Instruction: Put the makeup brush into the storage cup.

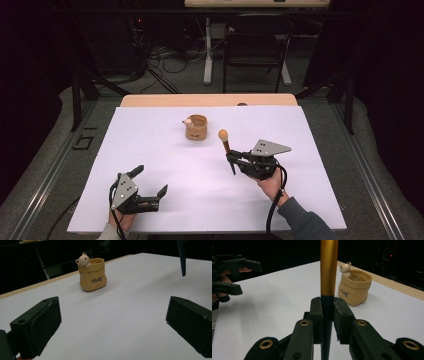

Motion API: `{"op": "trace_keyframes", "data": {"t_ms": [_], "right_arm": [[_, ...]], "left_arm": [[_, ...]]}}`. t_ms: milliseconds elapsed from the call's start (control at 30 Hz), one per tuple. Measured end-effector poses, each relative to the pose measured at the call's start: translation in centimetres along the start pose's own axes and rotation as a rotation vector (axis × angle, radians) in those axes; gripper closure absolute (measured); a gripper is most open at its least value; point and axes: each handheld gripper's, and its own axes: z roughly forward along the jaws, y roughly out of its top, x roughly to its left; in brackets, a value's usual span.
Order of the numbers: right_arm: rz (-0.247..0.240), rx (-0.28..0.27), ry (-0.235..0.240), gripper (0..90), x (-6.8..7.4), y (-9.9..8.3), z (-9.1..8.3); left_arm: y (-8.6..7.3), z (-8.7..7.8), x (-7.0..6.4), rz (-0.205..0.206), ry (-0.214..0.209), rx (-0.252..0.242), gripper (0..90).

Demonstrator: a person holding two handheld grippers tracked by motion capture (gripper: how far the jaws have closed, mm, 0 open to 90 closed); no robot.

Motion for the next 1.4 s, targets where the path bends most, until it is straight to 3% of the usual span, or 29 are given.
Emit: {"op": "trace_keyframes", "data": {"t_ms": [400,633,1000,1400], "right_arm": [[0.002,0.0,0.023,78.5,0.5,0.2,0.8],[0.002,-0.008,0.038,78.5,0.8,0.2,1.3],[-0.002,-0.013,0.045,78.5,1.1,0.3,1.6],[-0.015,-0.007,0.052,78.5,1.8,0.2,2.2]], "left_arm": [[1.5,1.9,-1.4,0.009,-0.066,-0.02,0.1],[2.2,3.0,-1.8,-0.023,-0.088,-0.009,0.1],[3.3,4.3,-2.3,-0.033,-0.122,-0.011,0.0],[5.8,6.0,-2.8,-0.066,-0.174,-0.005,0.1]]}}
